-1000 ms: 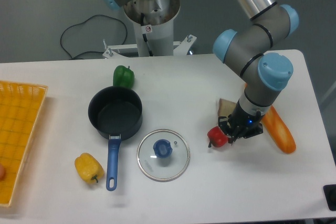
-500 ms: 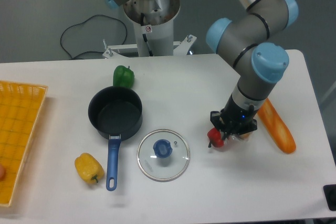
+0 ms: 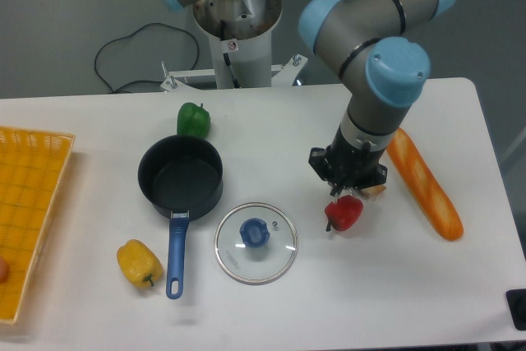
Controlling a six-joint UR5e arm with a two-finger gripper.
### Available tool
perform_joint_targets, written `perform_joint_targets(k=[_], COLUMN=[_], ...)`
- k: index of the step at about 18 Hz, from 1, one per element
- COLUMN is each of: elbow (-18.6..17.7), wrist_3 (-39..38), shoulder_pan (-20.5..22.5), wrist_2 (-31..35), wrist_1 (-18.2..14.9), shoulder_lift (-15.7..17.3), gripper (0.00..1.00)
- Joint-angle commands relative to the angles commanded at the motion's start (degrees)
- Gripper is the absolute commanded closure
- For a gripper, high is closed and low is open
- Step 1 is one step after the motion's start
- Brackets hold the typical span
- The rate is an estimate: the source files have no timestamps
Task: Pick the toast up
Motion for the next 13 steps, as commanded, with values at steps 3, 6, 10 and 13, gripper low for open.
perform_joint_targets(k=[3,6,10,13], elbow=[-0.2,-0.1,0.4,1.2], wrist_3=[3.4,9.2,12.5,13.0], shoulder_pan=[-3.0,-5.0,-7.7,-8.9], wrist_2=[-0.1,-0.1,2.1,3.1], wrist_1=[0.0,-0.4,-0.2,-0.4], shoulder_lift=[1.8,3.0,3.3,4.0], gripper=[0.95,0.96,0.98,0.98])
